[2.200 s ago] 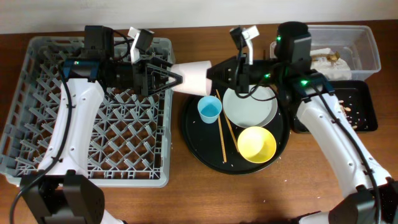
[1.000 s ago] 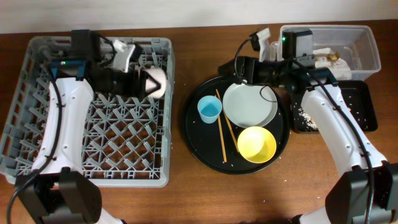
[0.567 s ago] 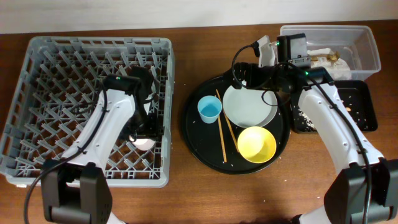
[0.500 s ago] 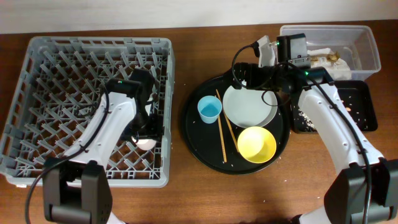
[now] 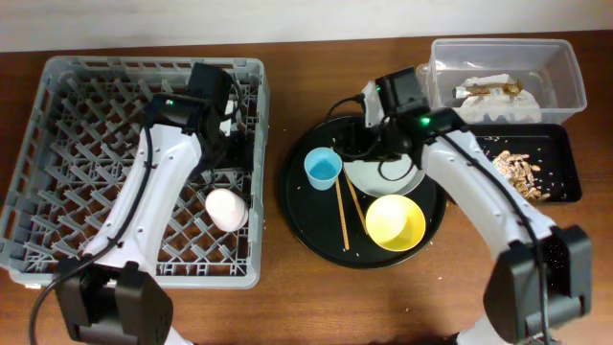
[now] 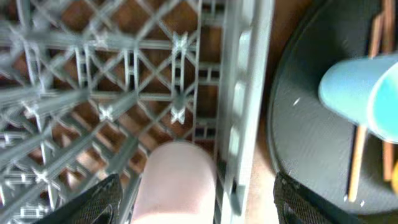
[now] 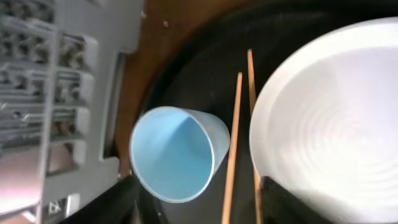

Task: Sort waste into correct bins and load items into the dishwasher rack
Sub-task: 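Grasp the light-blue cup with the right gripper and pass to left gripper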

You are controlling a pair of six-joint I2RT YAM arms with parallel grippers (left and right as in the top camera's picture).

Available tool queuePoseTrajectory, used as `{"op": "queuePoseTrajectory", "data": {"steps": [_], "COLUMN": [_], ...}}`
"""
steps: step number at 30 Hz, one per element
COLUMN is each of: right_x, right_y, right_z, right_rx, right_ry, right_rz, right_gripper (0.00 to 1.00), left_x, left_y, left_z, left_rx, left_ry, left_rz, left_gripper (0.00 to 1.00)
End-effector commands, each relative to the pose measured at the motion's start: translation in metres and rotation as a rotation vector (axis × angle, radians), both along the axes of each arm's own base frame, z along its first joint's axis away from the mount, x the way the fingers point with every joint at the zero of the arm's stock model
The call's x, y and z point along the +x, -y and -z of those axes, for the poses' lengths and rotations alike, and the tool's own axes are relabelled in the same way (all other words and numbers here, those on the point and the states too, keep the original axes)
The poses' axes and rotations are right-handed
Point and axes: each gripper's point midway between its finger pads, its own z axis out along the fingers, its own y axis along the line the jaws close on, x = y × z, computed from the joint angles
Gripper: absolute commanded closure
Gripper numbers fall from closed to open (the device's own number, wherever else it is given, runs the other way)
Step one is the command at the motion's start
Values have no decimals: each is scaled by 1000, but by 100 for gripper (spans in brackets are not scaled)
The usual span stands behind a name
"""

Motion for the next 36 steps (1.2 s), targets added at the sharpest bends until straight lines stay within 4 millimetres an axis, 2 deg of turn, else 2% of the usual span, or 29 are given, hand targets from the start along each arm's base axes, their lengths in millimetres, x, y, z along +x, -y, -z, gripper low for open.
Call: {"op": "queuePoseTrajectory", "data": {"steps": [1,2,6,9,11,12,13,14,16,17,19,21,23,27,29,33,35,36], "right_x": [-2,-4,-3,-4,-4,-3,-5,-5,-9,-9,-9,-9,-9,-6,-3,2,2,2], "right_y": [-3,-2,-2,-10,-23,-23,-21,-17,-22,-30,-54,-75,-83,-85,-88,-105,-107,-107], "right_z": [48,65,68,61,11,-29,-69,-103,-129,-137,-153,-169,-177,-189,-186,-170,-169,-169], "right_rx": [-50,-64,-64,-8,248,417,597,758,856,874,893,902,910,923,912,896,894,894], "right_ry": [-110,-151,-151,-157,-125,-60,8,75,161,179,220,266,291,330,344,322,322,321], "right_rz": [29,31,30,11,-91,-169,-259,-344,-460,-490,-551,-584,-592,-596,-588,-559,-556,-557], "right_gripper": [57,72,96,96,96,96,96,96,96,96,96,96,96,96,96,96,96,96], "left_x": [23,32,35,37,36,33,29,20,5,-2,-8,-9,-10,-8,-8,-9,-9,-9], "left_y": [25,32,35,44,63,72,80,80,78,80,83,85,88,91,91,91,91,91], "left_z": [-21,-26,-28,-32,-42,-54,-74,-112,-157,-169,-178,-178,-177,-171,-171,-171,-171,-171], "left_rx": [-133,-170,-183,-237,-392,-539,-709,-972,-1229,-1295,-1348,-1349,-1343,-1304,-1305,-1309,-1309,-1309], "left_ry": [107,145,159,168,159,143,156,203,284,307,320,316,319,319,319,314,313,313], "left_rz": [33,45,49,68,108,132,225,345,498,550,592,597,609,610,610,607,606,606], "left_gripper": [23,23,21,16,7,4,3,2,1,1,1,1,1,2,11,11,11,22]}}
